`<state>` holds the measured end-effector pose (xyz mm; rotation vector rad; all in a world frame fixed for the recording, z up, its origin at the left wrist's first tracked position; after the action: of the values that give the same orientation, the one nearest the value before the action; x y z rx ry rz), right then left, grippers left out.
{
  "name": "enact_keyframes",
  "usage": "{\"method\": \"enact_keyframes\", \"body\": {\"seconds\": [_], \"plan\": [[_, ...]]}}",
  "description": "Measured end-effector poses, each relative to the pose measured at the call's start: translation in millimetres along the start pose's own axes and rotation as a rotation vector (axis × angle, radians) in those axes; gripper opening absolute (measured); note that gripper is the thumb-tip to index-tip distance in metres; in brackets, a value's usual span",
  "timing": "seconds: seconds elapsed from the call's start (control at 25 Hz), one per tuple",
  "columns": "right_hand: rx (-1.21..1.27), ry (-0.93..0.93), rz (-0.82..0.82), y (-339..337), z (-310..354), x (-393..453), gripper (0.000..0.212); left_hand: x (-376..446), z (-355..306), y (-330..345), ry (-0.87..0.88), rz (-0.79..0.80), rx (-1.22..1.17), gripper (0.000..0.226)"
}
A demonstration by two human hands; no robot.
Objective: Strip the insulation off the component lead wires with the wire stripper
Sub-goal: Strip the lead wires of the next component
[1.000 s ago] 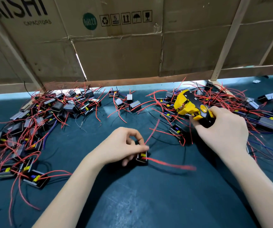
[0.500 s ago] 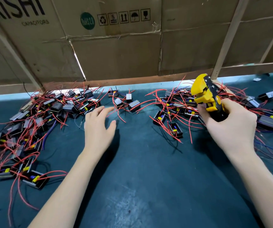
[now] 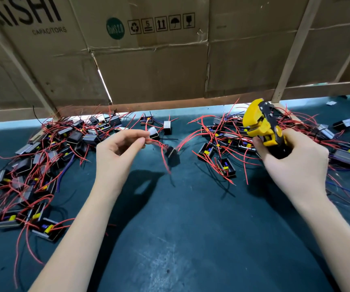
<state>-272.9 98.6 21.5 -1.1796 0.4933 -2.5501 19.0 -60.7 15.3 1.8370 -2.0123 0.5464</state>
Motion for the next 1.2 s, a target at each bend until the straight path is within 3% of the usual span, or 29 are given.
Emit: {"method": "enact_keyframes", "body": {"seconds": [0.12, 0.2, 0.32, 0.44, 0.52, 0.64, 0.88, 0.96, 1.2], "plan": [[-0.01, -0.005, 0.007, 2, 0, -1, 0.04, -7, -9, 17, -0.03, 0.284, -0.057, 0.025], [-0.015, -0.009, 0.013, 2, -1, -1, 0.04, -11, -9, 25, -0.07, 0.382, -0.083, 0.034], [-0.022, -0.006, 0.026, 5, -2, -2, 0.039, -10, -1, 24, -0.133, 0.223, -0.036, 0.033], [-0.029, -0.01, 0.037, 6, -1, -3, 0.034, -13, 8, 25, -0.092, 0.136, 0.254, 0.011], [-0.035, -0.02, 0.044, 7, 0, -4, 0.032, -19, 12, 30, -0.073, 0.196, 0.434, 0.003], [-0.051, -0.03, 0.047, 8, 1, -6, 0.03, -34, 14, 43, -0.027, 0.381, 0.588, 0.021], [-0.066, -0.033, 0.052, 9, 2, -7, 0.031, -40, -11, 57, 0.444, 0.422, 0.81, 0.028], [-0.07, -0.033, 0.059, 9, 3, -7, 0.031, -45, -17, 60, 0.532, 0.485, 0.809, 0.019], [-0.066, -0.029, 0.075, 9, 6, -9, 0.029, -48, -13, 63, 0.316, 0.598, 0.649, 0.034]]}}
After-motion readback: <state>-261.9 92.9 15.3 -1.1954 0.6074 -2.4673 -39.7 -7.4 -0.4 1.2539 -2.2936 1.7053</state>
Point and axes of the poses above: each hand's wrist, its own x-axis towards the middle knuckle, its own y-axis out of the palm, z = x × y, the point moved 5 cm from there along x, towards the middle knuckle, and after that the axes turned 9 degrees about -z, right-handed, at the moved point
